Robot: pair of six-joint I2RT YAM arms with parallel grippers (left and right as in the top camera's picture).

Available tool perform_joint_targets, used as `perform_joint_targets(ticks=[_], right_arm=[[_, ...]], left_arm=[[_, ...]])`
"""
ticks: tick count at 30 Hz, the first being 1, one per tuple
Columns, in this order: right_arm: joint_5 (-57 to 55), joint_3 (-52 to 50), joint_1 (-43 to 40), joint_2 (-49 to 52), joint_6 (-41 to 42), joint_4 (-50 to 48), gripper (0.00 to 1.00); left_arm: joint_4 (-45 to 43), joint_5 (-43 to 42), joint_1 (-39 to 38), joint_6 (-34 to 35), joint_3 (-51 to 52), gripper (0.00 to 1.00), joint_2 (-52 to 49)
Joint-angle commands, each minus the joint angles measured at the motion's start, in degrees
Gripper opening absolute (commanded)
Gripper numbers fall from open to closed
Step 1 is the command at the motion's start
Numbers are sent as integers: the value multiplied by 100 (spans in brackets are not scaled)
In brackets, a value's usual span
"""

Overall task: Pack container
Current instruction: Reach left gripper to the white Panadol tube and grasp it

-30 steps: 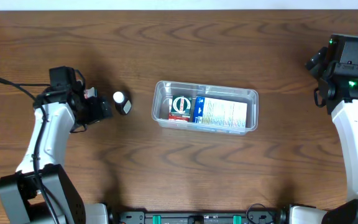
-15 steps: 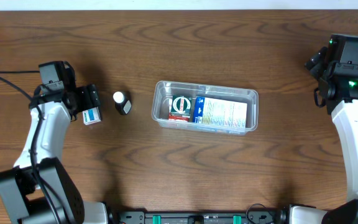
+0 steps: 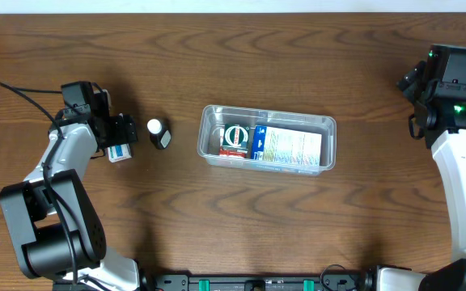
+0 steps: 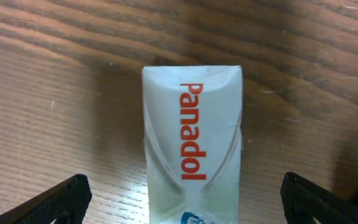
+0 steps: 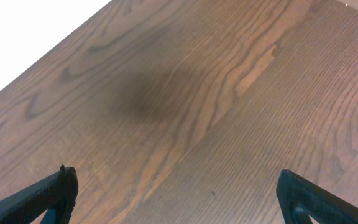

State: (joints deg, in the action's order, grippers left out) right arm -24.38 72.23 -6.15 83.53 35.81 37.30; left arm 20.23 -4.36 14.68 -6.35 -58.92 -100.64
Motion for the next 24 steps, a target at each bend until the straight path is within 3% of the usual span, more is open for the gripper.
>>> perform_joint_targets(ticks=[1, 4, 7, 10, 16, 19, 24], right_arm=[[-61, 7, -26, 7, 79, 0, 99], [-61, 7, -26, 7, 79, 0, 99], [-61, 7, -26, 7, 79, -2, 99], [-61, 7, -26, 7, 79, 0, 99], [-61, 7, -26, 7, 79, -2, 99], [-61, 7, -26, 7, 79, -2, 99], [-61, 7, -26, 7, 79, 0, 99]], left_arm=[[-24, -85, 11, -227, -24, 98, -98], [-22, -52, 11, -223, -24, 97, -192], [-2, -55, 11, -219, -24, 73, -258], [7, -52, 11, -219, -24, 57, -269], [-2, -52, 11, -221, -24, 49, -269], [-2, -52, 11, -219, -24, 36, -267], [-4, -55, 9, -219, -24, 28, -267]])
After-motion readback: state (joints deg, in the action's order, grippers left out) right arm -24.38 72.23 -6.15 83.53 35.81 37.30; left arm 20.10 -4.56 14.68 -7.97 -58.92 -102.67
